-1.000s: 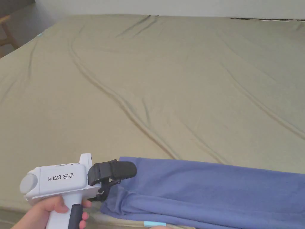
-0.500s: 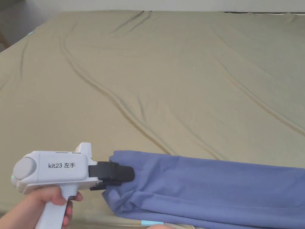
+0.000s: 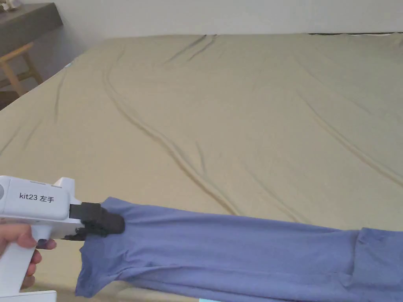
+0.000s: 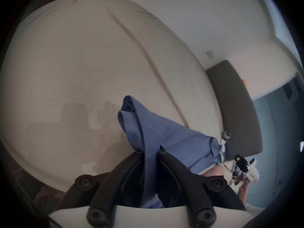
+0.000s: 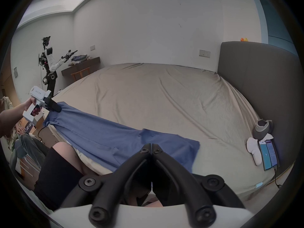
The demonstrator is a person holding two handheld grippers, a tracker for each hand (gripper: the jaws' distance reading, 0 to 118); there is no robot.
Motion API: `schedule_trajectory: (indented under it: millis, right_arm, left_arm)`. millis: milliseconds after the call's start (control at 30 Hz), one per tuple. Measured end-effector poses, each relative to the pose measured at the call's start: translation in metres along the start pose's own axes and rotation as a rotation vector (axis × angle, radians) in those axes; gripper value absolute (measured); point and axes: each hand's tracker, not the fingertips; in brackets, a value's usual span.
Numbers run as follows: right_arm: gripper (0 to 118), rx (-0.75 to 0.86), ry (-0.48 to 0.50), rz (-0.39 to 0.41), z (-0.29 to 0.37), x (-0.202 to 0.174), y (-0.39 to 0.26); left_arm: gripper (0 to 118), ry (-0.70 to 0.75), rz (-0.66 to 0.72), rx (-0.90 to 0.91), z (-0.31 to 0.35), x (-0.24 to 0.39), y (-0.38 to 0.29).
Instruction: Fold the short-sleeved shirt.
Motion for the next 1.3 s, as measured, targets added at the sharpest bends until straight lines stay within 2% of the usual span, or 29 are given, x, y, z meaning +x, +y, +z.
schedule_trajectory:
  millis: [100, 200, 300, 333, 400, 467, 600, 700, 733, 833, 967, 1000, 1033, 1100, 1133, 1233, 1267, 1300]
  right_arm:
    - [0, 0.013, 0.015, 0.002, 0.004, 0.001, -0.003]
    - [0, 0.019, 0.026, 0.000, 0.006, 0.003, -0.006]
    - [0, 0.032, 0.052, -0.011, 0.009, 0.006, -0.008]
    - [0, 0.040, 0.062, -0.009, 0.010, 0.007, -0.009]
    - [0, 0.050, 0.084, 0.005, 0.013, 0.008, -0.010]
    - [0, 0.065, 0.100, 0.015, 0.017, 0.011, -0.011]
    - [0, 0.100, 0.146, 0.005, 0.027, 0.021, -0.015]
    - [0, 0.121, 0.158, -0.021, 0.028, 0.025, -0.020]
    - [0, 0.117, 0.156, -0.018, 0.030, 0.025, -0.020]
    - [0, 0.137, 0.171, 0.043, 0.036, 0.024, -0.021]
    - [0, 0.137, 0.175, 0.025, 0.037, 0.029, -0.026]
    - [0, 0.134, 0.171, 0.027, 0.038, 0.029, -0.027]
    - [0, 0.133, 0.165, 0.032, 0.038, 0.030, -0.028]
    - [0, 0.129, 0.158, 0.034, 0.036, 0.032, -0.030]
    - [0, 0.129, 0.160, 0.030, 0.036, 0.034, -0.031]
    - [0, 0.122, 0.160, 0.023, 0.034, 0.035, -0.032]
    - [0, 0.118, 0.161, 0.023, 0.033, 0.036, -0.033]
    - [0, 0.110, 0.164, 0.023, 0.032, 0.035, -0.034]
  left_arm:
    - [6, 0.081, -0.021, -0.055, 0.002, 0.017, 0.001]
    - [6, 0.131, -0.130, -0.059, 0.005, 0.064, -0.001]
    - [6, 0.140, -0.168, -0.048, 0.008, 0.119, -0.002]
    - [6, -0.128, -0.082, -0.029, 0.002, 0.153, -0.004]
    - [6, -0.122, -0.098, -0.030, -0.004, 0.189, -0.010]
    - [6, -0.094, -0.187, -0.060, -0.021, 0.228, -0.023]
    - [6, -0.102, -0.253, -0.127, -0.061, 0.279, -0.044]
    - [6, -0.067, -0.284, -0.157, -0.102, 0.304, -0.055]
    - [6, 0.224, -0.374, -0.211, -0.114, 0.300, -0.056]
    - [6, 0.228, -0.374, -0.252, -0.158, 0.315, -0.064]
    - [7, 0.211, -0.365, -0.336, -0.217, 0.325, -0.079]
    - [10, 0.228, -0.380, -0.360, -0.228, 0.327, -0.084]
    - [30, 0.227, -0.406, -0.378, -0.237, 0.329, -0.090]
    - [81, 0.222, -0.411, -0.356, -0.242, 0.332, -0.093]
    - [88, 0.160, -0.397, -0.304, -0.234, 0.335, -0.091]
    - [85, 0.041, -0.356, -0.207, -0.196, 0.338, -0.084]
    - [80, 0.048, -0.371, -0.186, -0.182, 0.336, -0.083]
    - [63, 0.073, -0.416, -0.160, -0.164, 0.337, -0.087]
